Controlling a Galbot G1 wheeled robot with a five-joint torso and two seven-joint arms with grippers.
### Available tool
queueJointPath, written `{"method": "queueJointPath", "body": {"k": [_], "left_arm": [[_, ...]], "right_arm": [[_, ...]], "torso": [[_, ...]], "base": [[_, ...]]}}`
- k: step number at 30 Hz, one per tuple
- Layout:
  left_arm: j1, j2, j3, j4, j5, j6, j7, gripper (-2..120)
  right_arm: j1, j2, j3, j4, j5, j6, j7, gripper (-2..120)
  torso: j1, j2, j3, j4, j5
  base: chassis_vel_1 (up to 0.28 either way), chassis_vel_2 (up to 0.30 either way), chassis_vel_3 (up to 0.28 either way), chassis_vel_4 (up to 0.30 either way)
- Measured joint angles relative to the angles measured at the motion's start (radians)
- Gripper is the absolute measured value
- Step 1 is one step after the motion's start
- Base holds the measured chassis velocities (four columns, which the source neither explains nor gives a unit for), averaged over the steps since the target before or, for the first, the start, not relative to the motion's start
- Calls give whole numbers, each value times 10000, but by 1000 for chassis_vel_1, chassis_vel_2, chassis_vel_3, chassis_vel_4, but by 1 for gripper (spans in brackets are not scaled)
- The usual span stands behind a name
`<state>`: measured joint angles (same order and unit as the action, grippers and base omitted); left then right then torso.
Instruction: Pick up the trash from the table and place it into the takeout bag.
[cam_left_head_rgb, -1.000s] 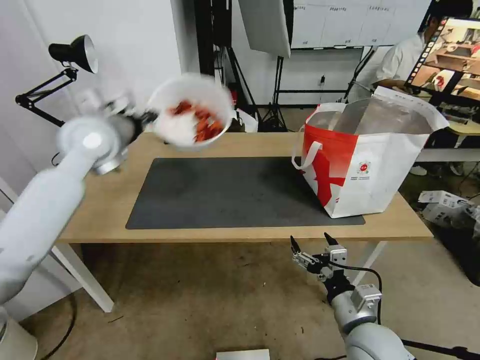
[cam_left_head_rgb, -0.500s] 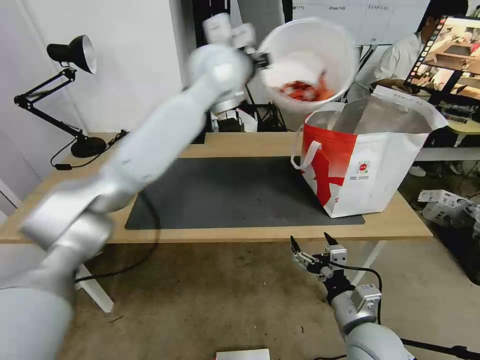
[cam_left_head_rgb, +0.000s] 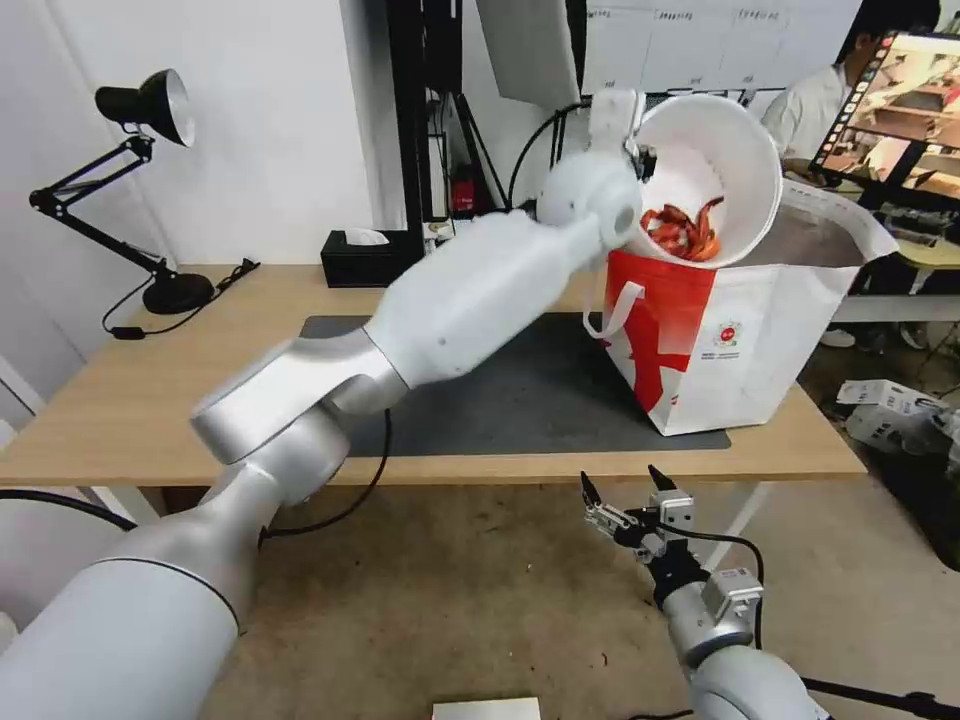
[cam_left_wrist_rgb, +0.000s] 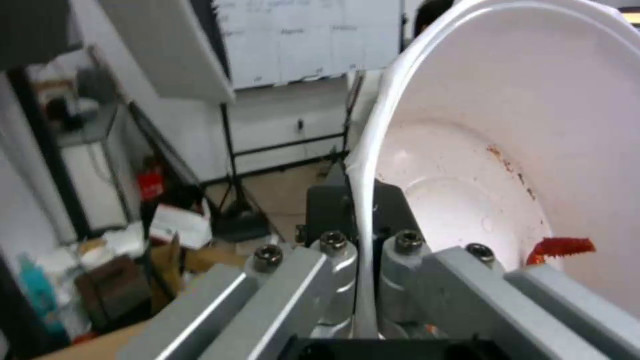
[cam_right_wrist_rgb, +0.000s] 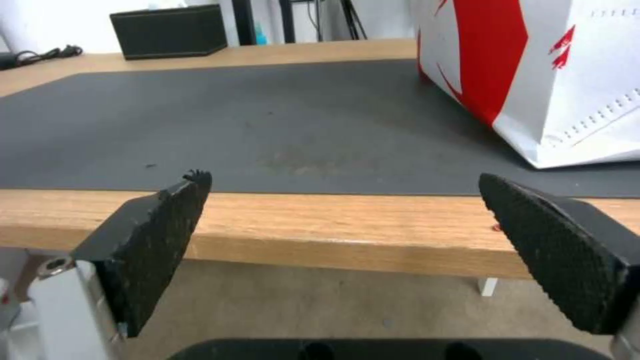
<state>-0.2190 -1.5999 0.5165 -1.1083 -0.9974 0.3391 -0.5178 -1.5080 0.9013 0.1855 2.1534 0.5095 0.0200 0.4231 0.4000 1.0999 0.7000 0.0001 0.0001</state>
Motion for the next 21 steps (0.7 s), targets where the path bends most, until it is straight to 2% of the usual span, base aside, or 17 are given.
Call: {"method": "queueJointPath", "body": {"k": [2, 4, 6, 10, 11, 12, 13, 15, 17, 20, 21], "left_arm": [[140, 155, 246, -361, 210, -152, 597, 0], [161, 202, 338, -468, 216, -148, 739, 0], [157, 301, 431, -639, 46, 164, 1159, 0], [91, 357, 457, -692, -380, 584, 1495, 0], [19, 358, 462, -672, -742, 970, 1701, 1], [-29, 329, 477, -591, -936, 1212, 1784, 5], [-29, 329, 477, -591, -936, 1212, 1784, 5], [-76, 231, 489, -417, -1174, 1515, 1856, 15], [-91, 192, 489, -377, -1316, 1661, 1884, 19], [-91, 72, 506, -323, -1404, 2087, 1747, 34], [-91, 72, 506, -323, -1404, 2087, 1747, 34]], "right_arm": [[0, 0, 0, 0, 0, 0, 0, 100], [1, 0, 1, 0, 0, 0, 0, 100], [0, 0, 1, 0, 0, 0, 1, 100], [0, 0, 1, 0, 0, 0, 1, 100], [1, 0, 0, 0, 0, 0, 1, 100], [1, 0, 0, 0, 0, 0, 2, 100], [1, 0, 0, 0, 0, 0, 2, 100], [1, 0, 0, 0, 0, 0, 2, 100], [1, 0, 0, 1, 0, 0, 2, 100], [0, 0, 0, 0, 0, -1, 2, 100], [0, 0, 0, 0, 0, -1, 2, 100]], "torso": [[0, 0, 0, -1, 0], [0, 0, -1, -1, 0], [-1, 1, -1, -1, 0], [-1, 1, 0, -1, 0], [0, 0, 0, 0, 0], [-1, 1, -1, 0, 0], [-1, 1, -1, 0, 0], [-1, 1, 0, -2, 0], [0, 0, -1, -2, 0], [-1, 1, -1, -3, 0], [-1, 1, -1, -3, 0]], "base": [[0, 0, 0, 0], [0, 0, 0, 0], [0, 0, 0, 0], [0, 0, 0, 0], [0, 0, 0, 0], [0, 0, 0, 0], [0, 0, 0, 0], [0, 0, 0, 0], [0, 0, 0, 0], [0, 0, 0, 0], [0, 0, 0, 0]]}}
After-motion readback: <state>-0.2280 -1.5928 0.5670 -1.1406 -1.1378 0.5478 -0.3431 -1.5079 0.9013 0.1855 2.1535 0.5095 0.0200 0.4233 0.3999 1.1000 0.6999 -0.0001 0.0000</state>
